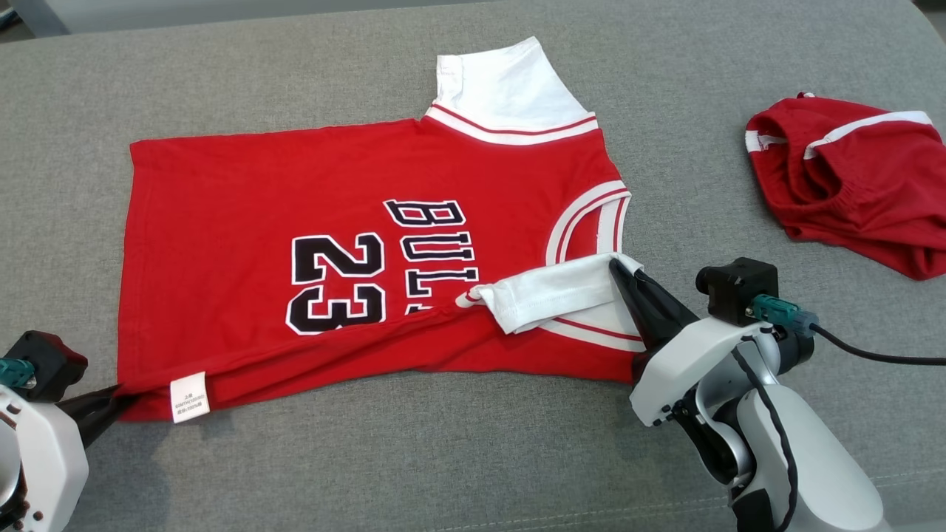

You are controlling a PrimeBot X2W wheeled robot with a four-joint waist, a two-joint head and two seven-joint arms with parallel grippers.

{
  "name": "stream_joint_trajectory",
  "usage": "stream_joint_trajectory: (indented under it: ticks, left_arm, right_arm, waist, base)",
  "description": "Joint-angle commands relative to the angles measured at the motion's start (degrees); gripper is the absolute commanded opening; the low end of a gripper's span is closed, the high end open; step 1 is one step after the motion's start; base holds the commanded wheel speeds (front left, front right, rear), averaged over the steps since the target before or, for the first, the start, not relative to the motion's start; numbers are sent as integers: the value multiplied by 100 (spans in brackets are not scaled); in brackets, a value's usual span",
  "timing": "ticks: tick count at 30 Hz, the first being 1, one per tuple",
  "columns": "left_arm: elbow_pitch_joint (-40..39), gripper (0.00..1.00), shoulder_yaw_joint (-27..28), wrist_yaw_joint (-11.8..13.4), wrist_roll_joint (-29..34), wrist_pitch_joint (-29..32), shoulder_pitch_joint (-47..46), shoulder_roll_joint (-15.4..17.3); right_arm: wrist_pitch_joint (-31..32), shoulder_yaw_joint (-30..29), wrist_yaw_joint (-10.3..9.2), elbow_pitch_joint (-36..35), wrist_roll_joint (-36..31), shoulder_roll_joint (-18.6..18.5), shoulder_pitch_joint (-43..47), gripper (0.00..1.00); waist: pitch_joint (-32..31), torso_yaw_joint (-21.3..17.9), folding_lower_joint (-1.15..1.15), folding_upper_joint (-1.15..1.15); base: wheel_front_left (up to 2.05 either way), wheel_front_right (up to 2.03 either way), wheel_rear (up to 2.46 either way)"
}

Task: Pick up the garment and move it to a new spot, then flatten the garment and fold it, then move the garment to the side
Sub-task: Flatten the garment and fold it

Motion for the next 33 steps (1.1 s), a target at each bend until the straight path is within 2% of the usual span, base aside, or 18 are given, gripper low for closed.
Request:
stream_joint_trajectory:
  ticks: [1, 26, 27, 28, 29, 30, 31, 32, 33]
  left_arm:
    - [68, 0, 245, 3, 26, -167, -203, 243]
    - [670, 0, 244, 3, 522, -1335, -389, -16]
    - [704, 7, 244, 3, 513, -1349, -389, -25]
    - [742, 34, 244, 3, 487, -1369, -395, -38]
    - [778, 78, 244, 3, 462, -1390, -401, -54]
    - [814, 100, 244, 3, 434, -1428, -420, -71]
    - [845, 100, 244, 3, 424, -1466, -438, -87]
    - [877, 100, 244, 3, 424, -1505, -460, -103]
    - [913, 100, 244, 3, 407, -1555, -499, -122]
  right_arm:
    - [-125, 106, -1, -119, 47, 58, -139, 0]
    - [-478, 191, -1, 35, 157, 59, -223, 0]
    - [-494, 192, -1, 47, 168, 59, -237, 0]
    - [-520, 186, -1, 63, 194, 59, -251, 0]
    - [-538, 188, -1, 84, 220, 59, -261, 31]
    - [-570, 187, -1, 101, 242, 59, -272, 48]
    - [-614, 188, -1, 115, 269, 59, -281, 84]
    - [-635, 194, -1, 137, 284, 59, -289, 100]
    - [-657, 195, -1, 157, 294, 59, -298, 100]
  waist:
    - [16, -13, 0, 0]
    - [251, -138, 0, 0]
    - [259, -138, 0, 0]
    - [265, -136, 0, 0]
    - [270, -134, 0, 0]
    - [275, -129, 0, 0]
    - [278, -123, 0, 0]
    - [279, -116, 0, 0]
    - [280, -107, 0, 0]
  base:
    - [0, 0, 0]
    - [0, 0, 0]
    - [0, 0, 0]
    - [0, 0, 0]
    - [0, 0, 0]
    - [0, 0, 0]
    - [0, 0, 0]
    - [0, 0, 0]
    - [0, 0, 0]
